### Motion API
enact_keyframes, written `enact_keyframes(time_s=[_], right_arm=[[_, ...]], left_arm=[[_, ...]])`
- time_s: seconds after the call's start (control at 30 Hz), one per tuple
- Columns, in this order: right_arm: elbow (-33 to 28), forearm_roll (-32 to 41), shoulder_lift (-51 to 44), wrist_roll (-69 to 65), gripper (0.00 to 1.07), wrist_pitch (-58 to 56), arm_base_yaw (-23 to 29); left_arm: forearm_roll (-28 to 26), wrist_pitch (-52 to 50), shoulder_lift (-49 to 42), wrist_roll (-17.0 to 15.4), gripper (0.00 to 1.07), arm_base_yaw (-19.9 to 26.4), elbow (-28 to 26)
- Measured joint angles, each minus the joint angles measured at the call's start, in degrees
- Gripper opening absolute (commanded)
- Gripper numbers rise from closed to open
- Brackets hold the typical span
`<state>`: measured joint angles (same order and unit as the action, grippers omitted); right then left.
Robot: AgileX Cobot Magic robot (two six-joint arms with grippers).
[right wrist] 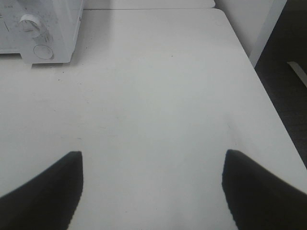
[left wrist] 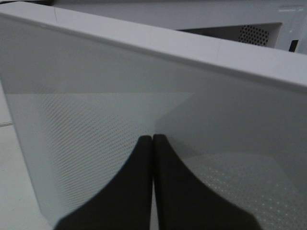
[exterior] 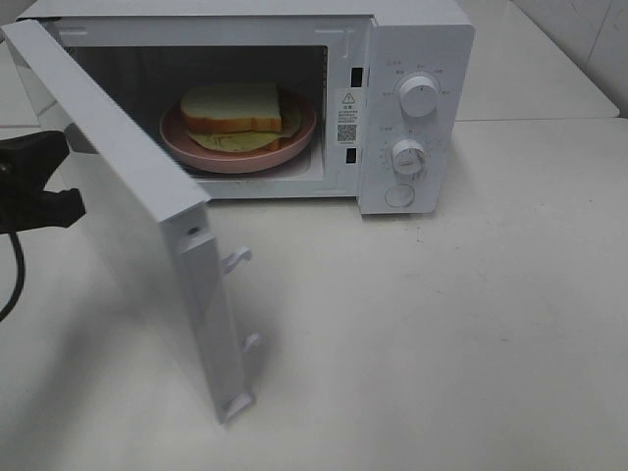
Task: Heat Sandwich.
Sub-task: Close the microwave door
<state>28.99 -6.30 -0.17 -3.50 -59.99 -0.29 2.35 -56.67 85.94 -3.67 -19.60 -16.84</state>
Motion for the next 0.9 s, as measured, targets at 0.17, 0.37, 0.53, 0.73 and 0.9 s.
enact_keyframes(time_s=[0.17,0.37,0.53,0.73,0.9], right_arm=[[0.0,0.0,0.0,0.0,0.76,0.0,0.0],[0.0,0.0,0.0,0.0,0.76,0.0,0.0],[0.0,0.0,0.0,0.0,0.76,0.0,0.0],[0.0,0.0,0.0,0.0,0.76,0.0,0.0],[0.0,0.0,0.0,0.0,0.76,0.0,0.0]], left_arm=[[-6.9,-0.2,3.9,3.1,0.0,-5.8,-4.2],[-13.2,-0.3,9.1,4.8,0.0,-10.7,-10.7],[-15.0,-0.4,12.2,4.8,0.0,-13.2,-15.1],[-16.0,0.1,15.2,5.0,0.0,-15.4,-20.1],[-17.3,2.7,18.2,5.4,0.0,-17.0,-24.9]])
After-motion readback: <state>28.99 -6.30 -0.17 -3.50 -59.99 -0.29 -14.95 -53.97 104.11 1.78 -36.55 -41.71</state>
